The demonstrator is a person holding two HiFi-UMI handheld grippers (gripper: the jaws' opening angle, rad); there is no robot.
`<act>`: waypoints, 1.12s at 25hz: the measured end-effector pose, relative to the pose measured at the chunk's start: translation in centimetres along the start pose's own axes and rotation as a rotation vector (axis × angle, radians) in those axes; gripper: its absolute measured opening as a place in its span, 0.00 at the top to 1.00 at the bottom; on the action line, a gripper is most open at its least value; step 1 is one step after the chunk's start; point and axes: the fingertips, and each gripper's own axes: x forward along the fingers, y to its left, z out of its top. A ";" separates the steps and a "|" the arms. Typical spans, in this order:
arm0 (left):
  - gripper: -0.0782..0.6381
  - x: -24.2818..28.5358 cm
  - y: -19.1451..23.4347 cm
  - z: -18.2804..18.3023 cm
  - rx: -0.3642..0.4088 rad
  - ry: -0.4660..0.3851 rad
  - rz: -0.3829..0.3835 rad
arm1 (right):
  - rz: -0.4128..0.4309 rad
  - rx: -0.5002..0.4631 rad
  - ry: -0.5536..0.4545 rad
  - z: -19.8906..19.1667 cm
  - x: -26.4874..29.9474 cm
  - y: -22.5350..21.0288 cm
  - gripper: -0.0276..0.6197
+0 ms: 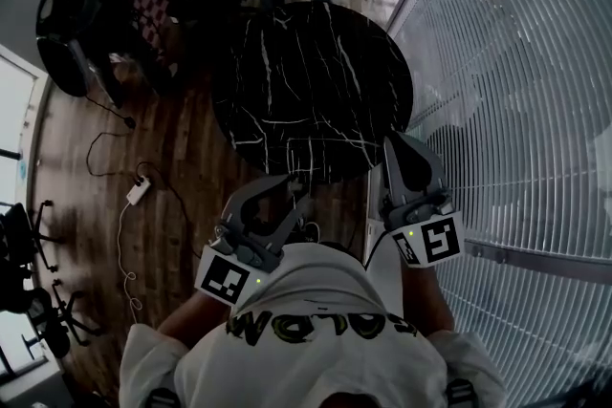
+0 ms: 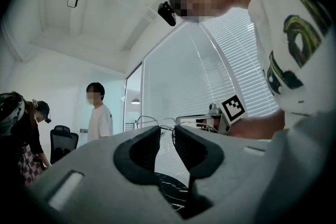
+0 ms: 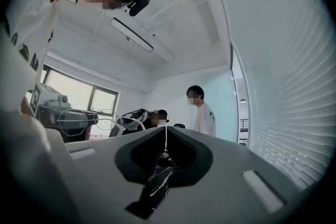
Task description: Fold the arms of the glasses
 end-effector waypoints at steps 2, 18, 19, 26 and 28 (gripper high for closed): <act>0.77 -0.2 0.1 0.0 -0.004 0.000 0.004 | 0.025 0.007 -0.001 0.0 0.0 0.5 0.95; 0.77 -0.6 1.0 0.0 0.024 0.010 -0.001 | 0.195 0.073 0.036 -0.8 -0.5 3.2 0.95; 0.77 -0.6 1.1 -0.1 0.024 0.012 -0.001 | 0.199 0.076 0.038 -0.8 -0.6 3.3 0.95; 0.77 -0.5 1.9 -0.4 0.007 0.016 0.015 | 0.256 0.119 0.046 -1.1 -0.6 4.6 0.95; 0.77 -0.5 2.3 -0.5 0.003 0.015 0.020 | 0.272 0.146 0.045 -1.3 -0.5 5.0 0.95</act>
